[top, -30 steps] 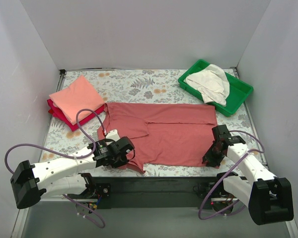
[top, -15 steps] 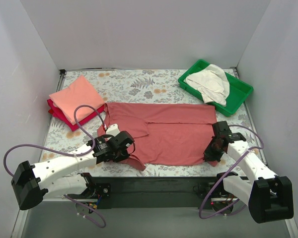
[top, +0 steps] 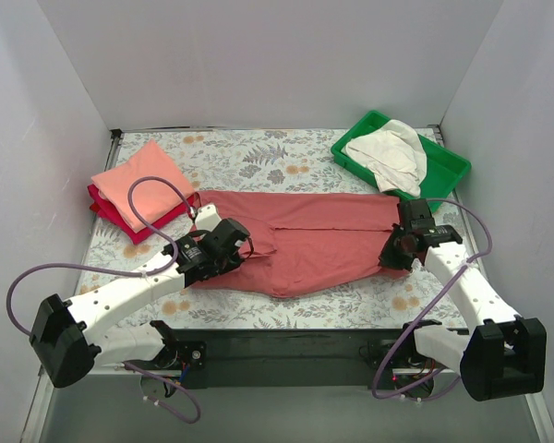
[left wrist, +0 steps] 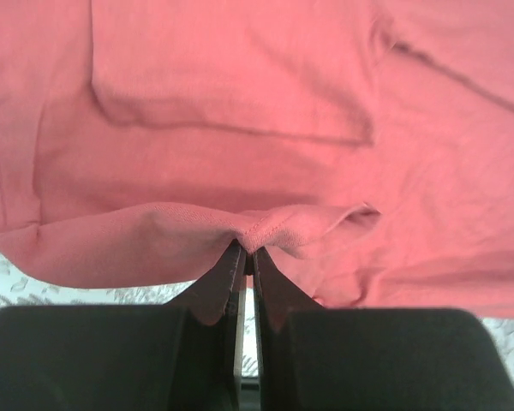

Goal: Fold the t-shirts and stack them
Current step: Fold the tshirt

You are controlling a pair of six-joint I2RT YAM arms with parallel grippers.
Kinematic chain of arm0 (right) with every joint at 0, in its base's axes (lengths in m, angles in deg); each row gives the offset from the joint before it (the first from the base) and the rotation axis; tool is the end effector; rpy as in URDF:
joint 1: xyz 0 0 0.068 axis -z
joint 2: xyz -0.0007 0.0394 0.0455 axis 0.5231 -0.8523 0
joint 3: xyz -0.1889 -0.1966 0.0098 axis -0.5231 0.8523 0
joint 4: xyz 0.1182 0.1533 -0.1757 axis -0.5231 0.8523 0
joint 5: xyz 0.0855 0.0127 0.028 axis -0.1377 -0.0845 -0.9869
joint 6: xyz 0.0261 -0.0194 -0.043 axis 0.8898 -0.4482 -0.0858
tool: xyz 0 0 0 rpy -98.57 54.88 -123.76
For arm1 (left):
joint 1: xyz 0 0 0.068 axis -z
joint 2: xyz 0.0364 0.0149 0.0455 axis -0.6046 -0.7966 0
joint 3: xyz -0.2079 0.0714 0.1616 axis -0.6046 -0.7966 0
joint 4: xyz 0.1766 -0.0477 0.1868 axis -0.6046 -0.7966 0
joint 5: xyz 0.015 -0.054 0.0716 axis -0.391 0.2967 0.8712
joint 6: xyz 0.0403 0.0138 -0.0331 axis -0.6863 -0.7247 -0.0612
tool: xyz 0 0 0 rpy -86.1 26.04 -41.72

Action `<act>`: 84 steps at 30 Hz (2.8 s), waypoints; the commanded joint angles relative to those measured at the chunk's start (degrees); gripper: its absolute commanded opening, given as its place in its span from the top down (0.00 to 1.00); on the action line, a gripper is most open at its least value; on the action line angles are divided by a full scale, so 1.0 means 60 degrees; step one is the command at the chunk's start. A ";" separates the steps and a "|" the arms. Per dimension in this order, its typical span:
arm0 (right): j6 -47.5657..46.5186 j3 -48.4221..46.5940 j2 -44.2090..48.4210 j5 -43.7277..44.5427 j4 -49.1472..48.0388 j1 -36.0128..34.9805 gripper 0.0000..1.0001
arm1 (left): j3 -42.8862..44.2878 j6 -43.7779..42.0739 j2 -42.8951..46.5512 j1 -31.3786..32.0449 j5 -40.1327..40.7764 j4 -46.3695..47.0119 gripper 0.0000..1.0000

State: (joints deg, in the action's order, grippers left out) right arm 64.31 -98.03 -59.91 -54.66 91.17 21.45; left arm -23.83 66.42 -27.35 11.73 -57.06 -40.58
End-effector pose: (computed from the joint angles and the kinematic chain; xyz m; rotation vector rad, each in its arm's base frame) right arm 0.1951 0.0328 0.2232 0.6485 2.5907 0.1947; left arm 0.1494 -0.1481 0.2440 -1.2515 2.2284 -0.4552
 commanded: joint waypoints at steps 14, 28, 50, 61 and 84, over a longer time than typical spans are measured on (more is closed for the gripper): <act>-0.0796 -0.1280 -0.1290 0.0246 -0.1290 0.0041 0.99 | 0.1315 -0.1926 -0.0956 -0.1606 0.0918 0.2081 1.00; -0.0841 -0.1954 -0.2257 0.0569 -0.1743 0.0114 0.99 | 0.1754 -0.3142 -0.1996 -0.2514 0.0611 0.3575 1.00; -0.0811 -0.2364 -0.4205 0.0320 -0.3208 0.0802 0.68 | 0.2793 -0.3597 -0.4968 -0.3876 -0.0238 0.4953 0.99; -0.2406 -0.2703 -0.3900 -0.0016 -0.3179 0.0802 0.02 | 0.4201 -0.3759 -0.5367 -0.4185 0.0114 0.4397 0.13; -0.3741 -0.1104 -0.3575 -0.1118 -0.4498 -0.0091 0.02 | 0.1754 -0.3113 -0.5027 -0.4185 -0.2964 0.5334 0.09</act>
State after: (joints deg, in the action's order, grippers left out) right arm 42.76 -101.37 -79.97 -66.31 65.97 20.80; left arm -15.37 48.23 -56.47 -13.14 -74.53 -9.78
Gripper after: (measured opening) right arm 0.983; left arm 0.905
